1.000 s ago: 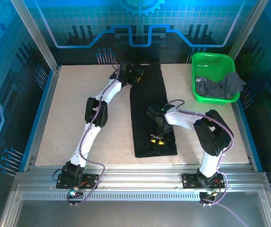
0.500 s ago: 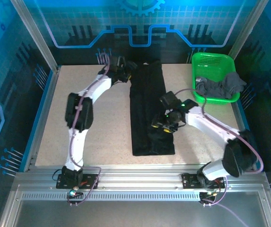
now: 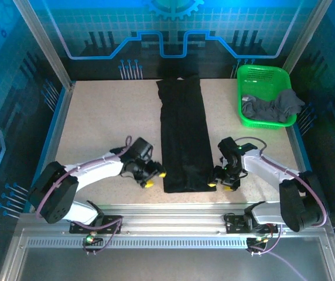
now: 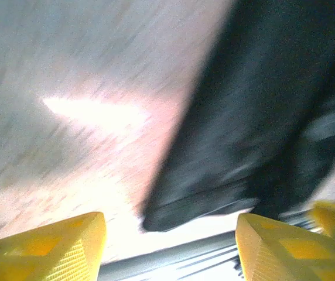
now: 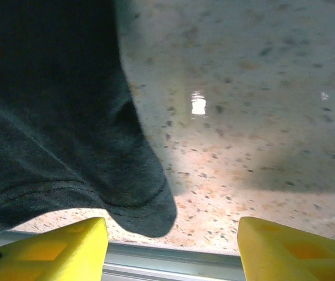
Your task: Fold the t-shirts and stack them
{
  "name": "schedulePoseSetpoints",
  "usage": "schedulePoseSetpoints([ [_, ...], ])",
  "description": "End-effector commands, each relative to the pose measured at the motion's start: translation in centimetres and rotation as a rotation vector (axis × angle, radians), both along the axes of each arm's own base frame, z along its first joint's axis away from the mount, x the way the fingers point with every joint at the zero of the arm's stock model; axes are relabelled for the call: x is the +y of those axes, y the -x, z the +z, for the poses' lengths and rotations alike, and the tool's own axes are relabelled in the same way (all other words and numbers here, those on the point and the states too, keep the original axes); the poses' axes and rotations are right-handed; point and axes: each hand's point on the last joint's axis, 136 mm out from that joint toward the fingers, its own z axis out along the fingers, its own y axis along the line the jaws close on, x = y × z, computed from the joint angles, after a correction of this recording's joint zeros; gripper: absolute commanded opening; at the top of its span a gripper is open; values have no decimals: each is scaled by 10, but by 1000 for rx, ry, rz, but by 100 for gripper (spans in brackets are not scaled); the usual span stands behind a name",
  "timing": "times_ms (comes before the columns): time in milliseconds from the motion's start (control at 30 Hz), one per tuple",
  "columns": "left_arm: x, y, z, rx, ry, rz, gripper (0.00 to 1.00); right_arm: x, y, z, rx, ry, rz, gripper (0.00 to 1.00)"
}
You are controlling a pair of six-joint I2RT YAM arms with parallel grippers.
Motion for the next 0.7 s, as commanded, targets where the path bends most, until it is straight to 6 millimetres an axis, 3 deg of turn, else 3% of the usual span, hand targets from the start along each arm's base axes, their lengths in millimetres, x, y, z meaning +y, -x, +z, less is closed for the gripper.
schedulePoseSetpoints([
  [0, -34, 11, 9, 25, 83, -31, 61, 16, -4, -6, -23, -32, 66, 59],
  [100, -41, 21, -7, 78, 63, -37, 59, 17, -4, -14, -10, -25, 60, 54],
  [267, -47, 14, -25, 80, 39, -48, 50, 15, -6, -26, 14, 4, 59, 41],
  [367, -52, 14, -33, 97, 9, -80, 36, 18, -10, -26, 8, -1, 55, 34],
  [433, -53, 10, -37, 84, 5, -68, 25, 20, -12, -25, 7, -5, 58, 24],
  [667, -48, 10, -34, 57, -4, -37, 0, 28, -6, -14, -9, -11, 79, 5],
])
